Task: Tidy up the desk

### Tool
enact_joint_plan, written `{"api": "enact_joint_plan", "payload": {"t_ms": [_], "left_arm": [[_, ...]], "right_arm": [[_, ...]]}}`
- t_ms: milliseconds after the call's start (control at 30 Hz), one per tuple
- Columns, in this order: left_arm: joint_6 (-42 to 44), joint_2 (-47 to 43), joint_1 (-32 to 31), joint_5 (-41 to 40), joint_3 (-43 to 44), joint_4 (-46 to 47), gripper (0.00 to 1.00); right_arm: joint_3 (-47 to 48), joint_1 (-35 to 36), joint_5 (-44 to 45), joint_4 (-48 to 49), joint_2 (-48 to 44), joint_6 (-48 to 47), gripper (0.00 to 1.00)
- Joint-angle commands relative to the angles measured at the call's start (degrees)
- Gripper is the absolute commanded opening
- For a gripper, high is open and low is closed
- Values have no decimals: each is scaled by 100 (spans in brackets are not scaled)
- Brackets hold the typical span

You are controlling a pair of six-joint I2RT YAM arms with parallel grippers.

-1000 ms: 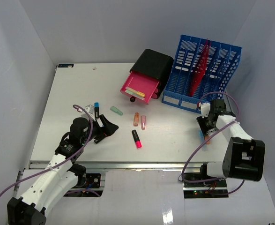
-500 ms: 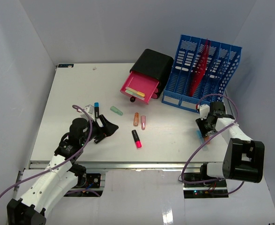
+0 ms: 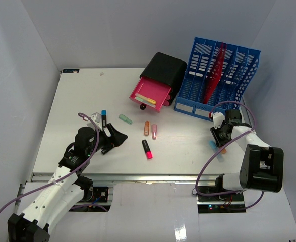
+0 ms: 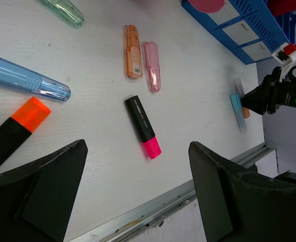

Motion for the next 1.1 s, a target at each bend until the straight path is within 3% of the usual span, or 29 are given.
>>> {"api": "enact_joint_plan", "payload": {"t_ms": [0,233,333,533,633,833,1067], "left_arm": [[26,-23,16,46,-40,-7,93],[35,-6,24,64,-14,-17,93],[35,-37,24,69,-14,-17,93],[52,-76,24,152,-14,1,93],[95,-144,24,254,-14,36,93],[-104,-385,16,564,-30,96,93],[-369,-687,24,815,48,67,93]], "right_arm": [[-265,-17,-245,103,296,-88,36],[-82,-17,-407,248,192,-59,22],[178,-12,-498,207,13,-242,9],[1278,166,-1065,-323,-415,-656,8],[2241,836,-1500,-925,-281,-886,8],[3416,2920,-1213,-669,434,-767,8],[5772,3810,-747,-701,2274,-776,8]]}}
